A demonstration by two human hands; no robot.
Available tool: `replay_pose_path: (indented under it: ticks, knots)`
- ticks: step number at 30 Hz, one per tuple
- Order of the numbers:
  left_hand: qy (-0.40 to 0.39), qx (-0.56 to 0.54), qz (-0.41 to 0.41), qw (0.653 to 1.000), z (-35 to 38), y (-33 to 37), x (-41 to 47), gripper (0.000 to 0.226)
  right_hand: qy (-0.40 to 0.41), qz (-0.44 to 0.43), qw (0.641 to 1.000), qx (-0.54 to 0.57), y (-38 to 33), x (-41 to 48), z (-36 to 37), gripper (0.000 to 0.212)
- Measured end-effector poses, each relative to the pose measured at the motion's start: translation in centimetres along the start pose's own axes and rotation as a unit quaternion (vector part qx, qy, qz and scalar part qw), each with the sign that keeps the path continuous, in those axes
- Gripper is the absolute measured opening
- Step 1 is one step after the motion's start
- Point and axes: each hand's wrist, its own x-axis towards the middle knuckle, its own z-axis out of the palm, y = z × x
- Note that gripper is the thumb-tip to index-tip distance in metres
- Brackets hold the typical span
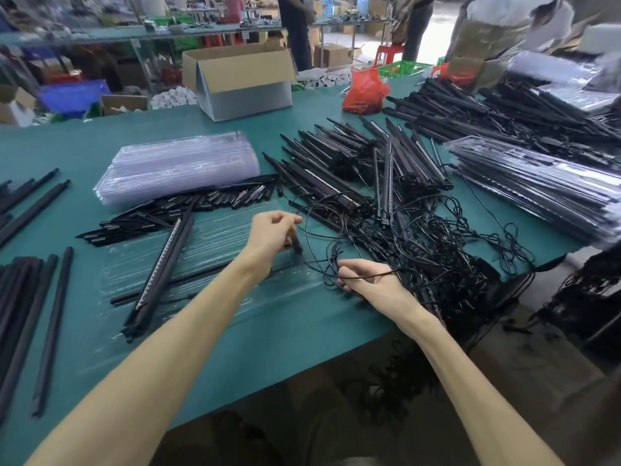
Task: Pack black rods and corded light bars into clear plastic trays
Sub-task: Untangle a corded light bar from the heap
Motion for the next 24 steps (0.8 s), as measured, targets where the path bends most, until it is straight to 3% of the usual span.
replay_pose_path:
  ticks: [2,4,8,10,13,18,23,24]
  knots:
    - [-0.066,0.113,0.068,0.989,-0.7,-0.8,-0.4,0.02,-0.003,0.003,1.0,-0.003,-0.1,0.0,0.0,0.02]
    - [-0.102,0.153,0.072,0.98,-0.6,-1.1,-0.7,0.017,-0.006,0.004,1.0,-0.008,-0.1,-0.2,0.1,0.022]
    - [0.033,0.258,0.113,0.959,-0.6,-1.0,-0.7,0.033,-0.009,-0.001,1.0,-0.021,-0.4,-0.6,0.0,0.025]
    - [-0.019,0.315,0.107,0.943,-1.3,-1.0,-0.9,0.038,-0.016,-0.002,0.999,-0.032,-0.4,-0.7,-0.1,0.023]
    - [-0.102,0.409,0.039,0.906,-2.1,-1.4,-1.5,0.021,-0.04,-0.011,0.999,-0.018,-0.7,-0.9,-0.6,0.036]
    - [-0.086,0.319,0.019,0.944,-2.1,-1.5,-2.2,0.033,-0.07,-0.021,0.996,0.044,-1.6,-1.5,-1.3,0.031]
    - [-0.104,0.155,-0.039,0.982,-1.8,-0.6,-1.9,0.04,-0.034,-0.034,0.999,-0.022,-2.5,-1.6,-0.7,0.027]
    - [-0.102,0.124,-0.052,0.986,-1.8,-0.5,-1.7,0.032,-0.027,-0.032,0.999,-0.034,-2.6,-1.6,-0.6,0.027]
